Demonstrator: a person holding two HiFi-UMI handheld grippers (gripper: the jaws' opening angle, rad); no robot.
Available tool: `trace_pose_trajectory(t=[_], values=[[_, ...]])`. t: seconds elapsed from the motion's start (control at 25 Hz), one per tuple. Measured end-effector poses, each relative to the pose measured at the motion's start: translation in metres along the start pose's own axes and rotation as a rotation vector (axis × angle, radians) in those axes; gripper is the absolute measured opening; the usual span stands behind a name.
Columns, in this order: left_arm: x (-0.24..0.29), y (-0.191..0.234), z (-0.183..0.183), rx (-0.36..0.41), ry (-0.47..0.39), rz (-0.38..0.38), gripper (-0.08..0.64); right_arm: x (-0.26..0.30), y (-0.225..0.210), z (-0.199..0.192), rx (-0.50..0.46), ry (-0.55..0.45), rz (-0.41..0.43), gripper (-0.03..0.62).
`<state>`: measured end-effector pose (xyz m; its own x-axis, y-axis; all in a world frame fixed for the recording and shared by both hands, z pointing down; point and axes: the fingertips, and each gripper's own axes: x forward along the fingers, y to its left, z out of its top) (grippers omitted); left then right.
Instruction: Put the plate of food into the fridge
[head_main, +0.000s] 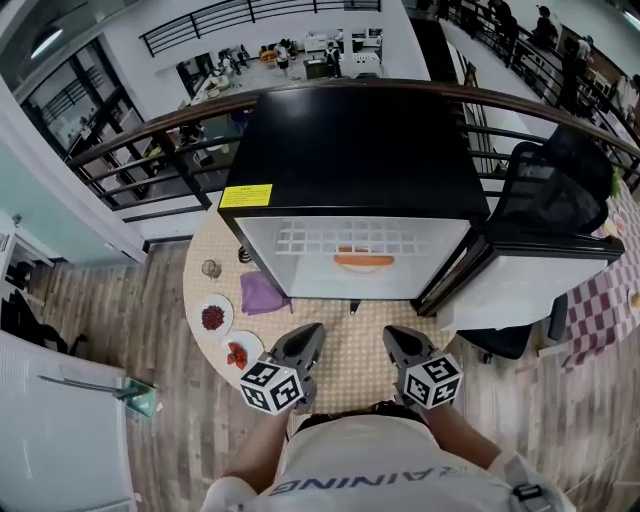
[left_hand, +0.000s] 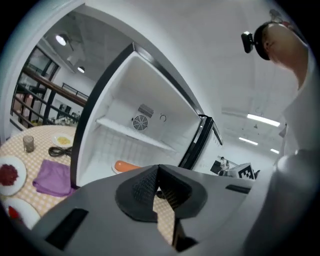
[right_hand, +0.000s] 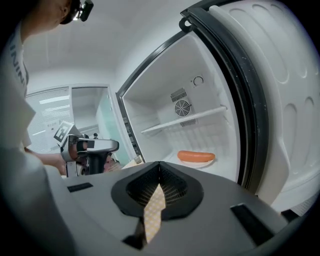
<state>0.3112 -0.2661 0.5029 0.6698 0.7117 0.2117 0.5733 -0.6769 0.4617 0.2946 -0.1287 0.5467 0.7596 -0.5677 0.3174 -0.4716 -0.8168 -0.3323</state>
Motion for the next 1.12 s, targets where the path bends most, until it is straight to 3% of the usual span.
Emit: trace_pose_trajectory(t=[0.12, 0.28, 0.52, 1.12], values=[[-0.017, -0.005, 0.008, 0.095, -0.023, 0.042, 0.009, 0.002, 0.005, 0.011, -0.042, -0.022, -0.006, 0.022], [-0.03, -0.004, 0.011, 0.142, -0.041, 0.079, 0.009, 0.003, 0.014, 0.019, -0.083, -0.052, -0.014, 0.021], [-0.037, 0.007, 0.011, 0.113, -0.057, 0.108, 0.009, 0.009, 0.026, 0.015, -0.078, -0.041, 0.018, 0.023], [-0.033, 0.004, 0.008, 0.106, -0.048, 0.083, 0.009, 0.008, 0.036, 0.012, -0.073, -0.041, 0.028, 0.021]])
